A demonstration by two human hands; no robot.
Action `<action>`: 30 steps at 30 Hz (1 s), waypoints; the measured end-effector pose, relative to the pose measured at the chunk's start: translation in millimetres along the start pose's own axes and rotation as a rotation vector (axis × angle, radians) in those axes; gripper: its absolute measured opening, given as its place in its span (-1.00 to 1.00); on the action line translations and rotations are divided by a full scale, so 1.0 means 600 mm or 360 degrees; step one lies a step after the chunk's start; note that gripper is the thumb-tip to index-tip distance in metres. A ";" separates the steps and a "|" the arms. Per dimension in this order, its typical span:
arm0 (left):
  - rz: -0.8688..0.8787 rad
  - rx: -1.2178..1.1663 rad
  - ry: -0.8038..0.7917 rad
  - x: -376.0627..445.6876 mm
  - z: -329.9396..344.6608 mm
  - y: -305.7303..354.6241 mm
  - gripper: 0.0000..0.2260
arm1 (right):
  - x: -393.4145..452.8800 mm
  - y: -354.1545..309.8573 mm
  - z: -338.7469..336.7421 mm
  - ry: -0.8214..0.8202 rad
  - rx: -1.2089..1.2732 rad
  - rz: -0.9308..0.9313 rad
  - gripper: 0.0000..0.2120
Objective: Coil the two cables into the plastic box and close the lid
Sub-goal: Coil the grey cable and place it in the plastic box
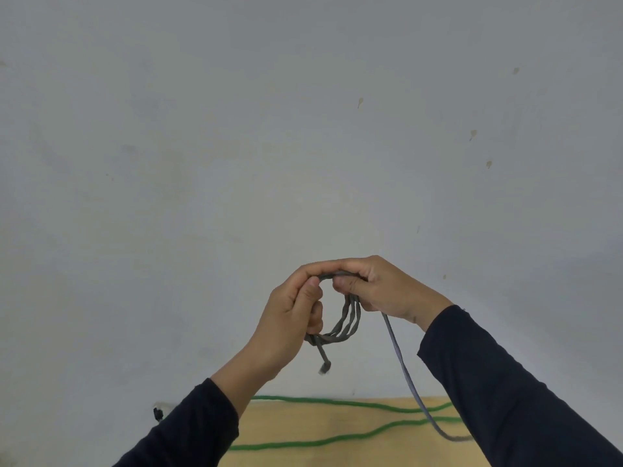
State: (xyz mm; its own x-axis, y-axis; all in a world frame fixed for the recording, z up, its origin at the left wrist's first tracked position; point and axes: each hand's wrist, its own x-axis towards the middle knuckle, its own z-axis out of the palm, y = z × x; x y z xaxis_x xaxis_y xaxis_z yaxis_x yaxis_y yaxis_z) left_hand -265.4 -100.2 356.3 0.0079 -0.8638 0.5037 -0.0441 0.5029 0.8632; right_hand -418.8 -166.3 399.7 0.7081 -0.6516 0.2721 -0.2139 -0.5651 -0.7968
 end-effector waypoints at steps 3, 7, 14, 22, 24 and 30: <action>-0.0086 -0.0385 0.0291 0.009 -0.001 0.003 -0.69 | -0.002 0.017 0.003 0.0117 0.0265 -0.0028 -0.65; -0.0058 -0.0911 0.0616 0.037 -0.038 0.025 -0.72 | -0.016 0.054 0.017 0.0484 0.0279 0.0023 -0.62; 0.0109 -0.1226 0.0933 0.083 -0.064 0.054 -0.71 | -0.026 0.103 0.121 0.0537 0.0151 0.0099 -0.54; 0.0340 0.0353 0.0608 0.047 -0.040 -0.006 -0.68 | -0.026 0.038 0.145 0.0234 -0.0883 -0.0295 -0.72; 0.0266 0.0428 0.0313 0.020 -0.034 -0.031 -0.71 | -0.022 0.004 0.113 0.0284 -0.1013 -0.0468 -0.78; -0.0031 0.0006 -0.0128 -0.018 -0.012 -0.024 -0.75 | -0.013 -0.021 0.026 0.0420 -0.0687 -0.0336 -0.94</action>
State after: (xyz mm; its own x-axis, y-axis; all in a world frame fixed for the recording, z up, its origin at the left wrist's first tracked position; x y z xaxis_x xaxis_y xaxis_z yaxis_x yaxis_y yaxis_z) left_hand -257.6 -98.1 338.6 -0.0717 -0.8730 0.4824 -0.0487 0.4861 0.8726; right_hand -411.2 -145.8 399.2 0.5844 -0.5751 0.5725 -0.3815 -0.8174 -0.4317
